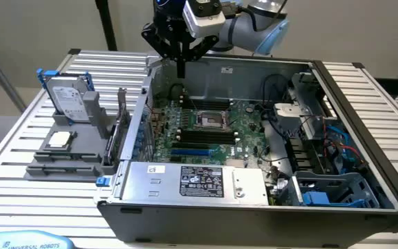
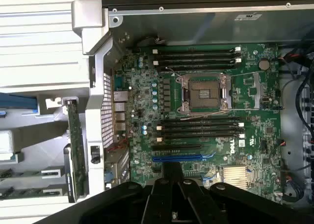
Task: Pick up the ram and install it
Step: 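Reach for the ram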
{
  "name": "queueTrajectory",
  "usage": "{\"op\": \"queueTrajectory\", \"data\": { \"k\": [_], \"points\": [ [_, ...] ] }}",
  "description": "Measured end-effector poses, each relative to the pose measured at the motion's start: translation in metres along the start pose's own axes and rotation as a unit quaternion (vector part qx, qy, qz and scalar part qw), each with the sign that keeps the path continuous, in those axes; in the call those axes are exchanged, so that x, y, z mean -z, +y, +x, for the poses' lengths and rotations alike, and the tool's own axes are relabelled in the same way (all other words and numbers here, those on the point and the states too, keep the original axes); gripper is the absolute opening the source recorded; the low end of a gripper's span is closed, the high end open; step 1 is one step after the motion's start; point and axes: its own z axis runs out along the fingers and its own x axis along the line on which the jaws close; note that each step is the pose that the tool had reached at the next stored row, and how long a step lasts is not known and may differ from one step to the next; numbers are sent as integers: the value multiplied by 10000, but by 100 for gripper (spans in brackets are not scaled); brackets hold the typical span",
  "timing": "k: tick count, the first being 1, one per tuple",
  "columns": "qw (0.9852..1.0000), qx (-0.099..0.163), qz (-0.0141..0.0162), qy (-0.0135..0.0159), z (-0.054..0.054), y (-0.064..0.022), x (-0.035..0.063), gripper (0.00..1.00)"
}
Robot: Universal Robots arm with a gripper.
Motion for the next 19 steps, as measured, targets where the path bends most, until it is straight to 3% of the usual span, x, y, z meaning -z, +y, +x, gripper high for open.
{"op": "queueTrajectory", "data": {
  "k": [19],
  "points": [
    [10000, 0, 0, 0, 0, 0, 0, 11]
  ]
}}
